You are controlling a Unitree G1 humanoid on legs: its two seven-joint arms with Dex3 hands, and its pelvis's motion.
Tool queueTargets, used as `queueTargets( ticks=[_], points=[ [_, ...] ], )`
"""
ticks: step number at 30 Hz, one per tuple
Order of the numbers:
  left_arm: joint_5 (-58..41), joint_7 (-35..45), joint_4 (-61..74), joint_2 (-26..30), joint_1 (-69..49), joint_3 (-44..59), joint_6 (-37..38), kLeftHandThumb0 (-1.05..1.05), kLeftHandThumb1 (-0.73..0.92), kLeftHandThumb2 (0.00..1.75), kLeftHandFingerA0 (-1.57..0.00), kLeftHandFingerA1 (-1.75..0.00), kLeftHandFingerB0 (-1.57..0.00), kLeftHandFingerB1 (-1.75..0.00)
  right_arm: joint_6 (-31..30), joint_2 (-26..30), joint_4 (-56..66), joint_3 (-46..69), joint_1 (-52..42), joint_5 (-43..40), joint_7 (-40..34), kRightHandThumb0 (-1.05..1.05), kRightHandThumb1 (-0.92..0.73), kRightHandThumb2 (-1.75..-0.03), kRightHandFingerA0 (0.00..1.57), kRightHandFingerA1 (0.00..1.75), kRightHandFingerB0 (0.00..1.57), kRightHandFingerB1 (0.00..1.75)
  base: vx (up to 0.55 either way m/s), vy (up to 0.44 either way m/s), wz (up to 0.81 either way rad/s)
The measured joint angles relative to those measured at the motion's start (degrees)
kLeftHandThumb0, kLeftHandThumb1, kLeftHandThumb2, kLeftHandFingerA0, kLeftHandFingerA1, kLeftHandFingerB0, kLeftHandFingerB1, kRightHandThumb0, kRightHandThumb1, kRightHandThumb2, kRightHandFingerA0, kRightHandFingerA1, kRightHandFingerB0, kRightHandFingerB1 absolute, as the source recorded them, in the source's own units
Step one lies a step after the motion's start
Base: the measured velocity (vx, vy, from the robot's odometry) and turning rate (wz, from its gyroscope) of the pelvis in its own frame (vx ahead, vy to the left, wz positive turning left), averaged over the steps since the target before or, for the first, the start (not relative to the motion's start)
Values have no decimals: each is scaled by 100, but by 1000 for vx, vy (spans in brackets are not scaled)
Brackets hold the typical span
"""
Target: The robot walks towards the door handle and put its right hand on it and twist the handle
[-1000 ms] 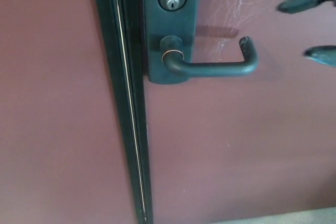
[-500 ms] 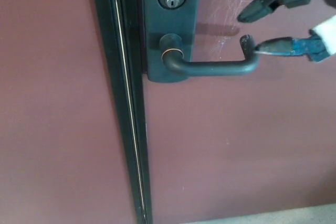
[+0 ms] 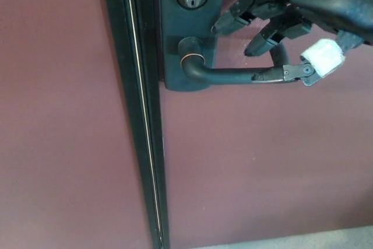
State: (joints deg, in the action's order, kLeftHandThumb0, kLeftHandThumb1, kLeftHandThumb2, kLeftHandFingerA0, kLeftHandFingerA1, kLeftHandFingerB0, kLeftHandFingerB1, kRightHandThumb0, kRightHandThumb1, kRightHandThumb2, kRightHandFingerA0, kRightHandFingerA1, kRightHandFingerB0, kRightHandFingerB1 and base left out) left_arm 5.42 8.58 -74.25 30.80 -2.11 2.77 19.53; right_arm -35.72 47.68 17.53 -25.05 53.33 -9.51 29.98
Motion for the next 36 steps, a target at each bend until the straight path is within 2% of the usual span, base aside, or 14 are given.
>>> queueTargets(
  ticks=[23, 35, 36],
  points=[
    [39, -1, 11, 13, -133, -17, -2, -33, 51, 67, -50, -48, -43, -44, -409, -360, -201, 16, 144, 752, 688, -46, -52, -55, 53, 40, 50, 37, 0, 0, 0],
    [70, -7, 12, 22, -80, -24, -2, -35, 51, 68, -45, -47, -38, -43, -399, -694, -1104, -450, 775, 1273, 1064, -48, -52, -55, 52, 40, 50, 37, 0, 0, 0],
    [71, -7, 12, 26, -68, -23, -3, -28, 58, 58, -49, -40, -41, -36, -393, -718, -1165, -486, 826, 1321, 1100, -48, -52, -56, 52, 40, 50, 37, 0, 0, 0]
  ],
)
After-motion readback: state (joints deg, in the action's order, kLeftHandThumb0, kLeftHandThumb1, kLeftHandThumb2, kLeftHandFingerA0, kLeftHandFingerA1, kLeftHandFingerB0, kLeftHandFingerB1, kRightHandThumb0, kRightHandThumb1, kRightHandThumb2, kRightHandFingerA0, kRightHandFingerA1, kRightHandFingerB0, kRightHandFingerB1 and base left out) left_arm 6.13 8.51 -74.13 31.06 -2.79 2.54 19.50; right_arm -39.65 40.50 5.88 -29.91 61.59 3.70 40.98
